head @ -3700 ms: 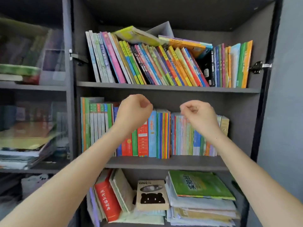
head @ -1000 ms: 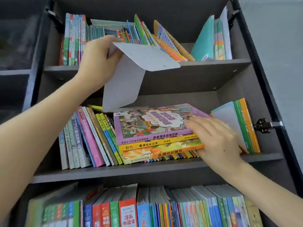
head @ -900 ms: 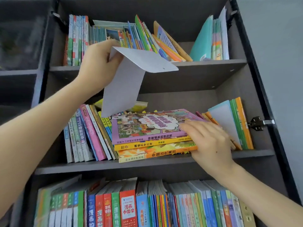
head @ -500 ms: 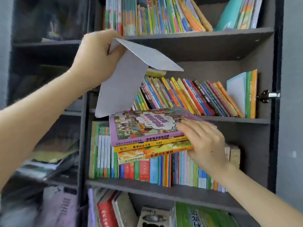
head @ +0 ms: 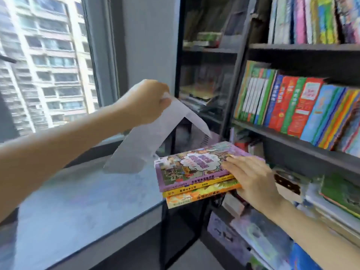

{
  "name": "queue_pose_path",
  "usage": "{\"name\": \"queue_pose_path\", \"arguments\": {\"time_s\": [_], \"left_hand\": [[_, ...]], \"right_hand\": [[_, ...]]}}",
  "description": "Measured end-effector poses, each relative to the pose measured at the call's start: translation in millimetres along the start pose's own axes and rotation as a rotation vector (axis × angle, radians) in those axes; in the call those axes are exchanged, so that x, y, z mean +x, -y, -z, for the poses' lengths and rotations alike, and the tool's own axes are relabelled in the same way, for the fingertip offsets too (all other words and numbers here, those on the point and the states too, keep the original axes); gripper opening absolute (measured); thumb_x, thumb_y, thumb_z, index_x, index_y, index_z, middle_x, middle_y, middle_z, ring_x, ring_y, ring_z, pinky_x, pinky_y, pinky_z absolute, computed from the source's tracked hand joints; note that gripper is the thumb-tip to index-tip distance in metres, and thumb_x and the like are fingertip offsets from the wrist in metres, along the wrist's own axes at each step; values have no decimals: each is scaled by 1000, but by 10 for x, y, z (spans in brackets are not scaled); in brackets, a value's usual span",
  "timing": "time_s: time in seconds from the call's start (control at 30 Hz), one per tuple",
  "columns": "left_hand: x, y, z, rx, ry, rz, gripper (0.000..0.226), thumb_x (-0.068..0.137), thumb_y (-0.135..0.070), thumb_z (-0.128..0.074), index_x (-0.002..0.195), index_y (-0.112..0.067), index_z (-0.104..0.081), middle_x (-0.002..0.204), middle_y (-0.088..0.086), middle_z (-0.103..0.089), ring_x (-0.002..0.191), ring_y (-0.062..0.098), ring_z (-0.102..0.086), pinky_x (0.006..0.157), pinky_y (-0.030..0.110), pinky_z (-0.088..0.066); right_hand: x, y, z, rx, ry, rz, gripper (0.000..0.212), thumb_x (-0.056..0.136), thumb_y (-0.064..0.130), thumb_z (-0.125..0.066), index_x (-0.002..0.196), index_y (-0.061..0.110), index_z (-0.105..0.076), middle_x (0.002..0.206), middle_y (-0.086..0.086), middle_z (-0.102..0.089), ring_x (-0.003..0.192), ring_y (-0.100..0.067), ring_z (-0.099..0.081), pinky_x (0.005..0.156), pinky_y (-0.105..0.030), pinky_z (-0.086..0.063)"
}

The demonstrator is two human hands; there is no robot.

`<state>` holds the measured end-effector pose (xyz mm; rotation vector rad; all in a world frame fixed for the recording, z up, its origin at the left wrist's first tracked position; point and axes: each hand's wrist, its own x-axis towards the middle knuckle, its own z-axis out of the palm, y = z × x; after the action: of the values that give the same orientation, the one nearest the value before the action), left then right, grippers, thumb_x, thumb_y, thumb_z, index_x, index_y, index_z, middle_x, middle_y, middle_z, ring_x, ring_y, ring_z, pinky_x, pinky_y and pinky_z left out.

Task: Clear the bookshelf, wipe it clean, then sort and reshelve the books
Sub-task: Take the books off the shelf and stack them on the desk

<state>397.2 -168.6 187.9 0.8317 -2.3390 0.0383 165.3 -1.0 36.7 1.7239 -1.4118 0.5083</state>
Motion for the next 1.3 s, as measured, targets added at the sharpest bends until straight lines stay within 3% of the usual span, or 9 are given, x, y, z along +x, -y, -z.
{"name": "queue_pose_path", "arguments": {"time_s": [0.1,0.23,0.33,0.53,0.73,1.0,1.1,1.2,1.3], "left_hand": [[-466,536,26,114,55,152,23,98,-16,-43,91,-1,-59,92,16,-60,91,36,-57,68,30,-39],[-864,1191,103,188,64,339,28,99,-13,-40,104,3,-62,104,22,-62,91,36,-57,68,33,-38],[-987,1706,62,199,61,433,26,97,-11,-40,89,2,-61,93,23,-63,81,33,-55,67,36,-42],[-887,2706,-397,209,57,502,24,98,-13,-39,87,-2,-57,87,19,-59,80,34,-55,64,34,-36],[-441,3811,-857,136,57,538,23,97,-11,-39,75,-10,-46,74,9,-50,68,26,-45,60,32,-31],[-62,4562,-1533,-26,138,618,20,97,-11,-42,81,-6,-53,82,11,-54,73,26,-47,61,31,-30],[125,4690,-1775,-102,127,614,18,95,-9,-43,79,-8,-51,81,8,-52,75,26,-46,63,31,-32],[349,4759,-1968,-105,143,613,20,95,-9,-42,78,-6,-51,78,8,-52,72,27,-46,58,32,-28],[629,4826,-2216,-127,145,620,21,95,-9,-41,77,-3,-51,75,9,-51,70,29,-46,55,33,-26]], "right_hand": [[150,597,-360,172,-1,33,53,38,-11,-72,87,8,-74,84,-6,-72,76,-28,-70,65,-37,-57],[305,1289,-812,346,15,36,26,64,3,-57,83,13,-72,78,2,-72,71,-21,-70,60,-27,-52],[452,1715,-1195,402,74,-12,38,44,-1,-80,78,16,-73,72,4,-71,63,-19,-68,56,-24,-50],[823,2356,-2292,396,297,-145,50,28,3,-86,71,21,-71,60,9,-65,50,-13,-60,55,-20,-48],[1403,2368,-3396,271,455,-313,50,28,3,-90,69,16,-65,56,3,-60,45,-20,-59,47,-25,-47],[1801,1943,-4477,51,592,-561,45,30,-4,-91,58,9,-59,47,-6,-55,37,-25,-55,41,-23,-39],[1939,1650,-4840,-71,677,-618,35,45,-5,-86,65,8,-60,55,-11,-60,47,-28,-61,48,-26,-41],[2157,1300,-5114,-191,791,-706,16,82,6,-63,97,12,-62,92,-9,-69,85,-29,-67,69,-30,-46],[2345,932,-5456,-258,773,-763,21,88,5,-54,108,10,-59,105,-10,-67,97,-29,-65,77,-33,-48]]}}
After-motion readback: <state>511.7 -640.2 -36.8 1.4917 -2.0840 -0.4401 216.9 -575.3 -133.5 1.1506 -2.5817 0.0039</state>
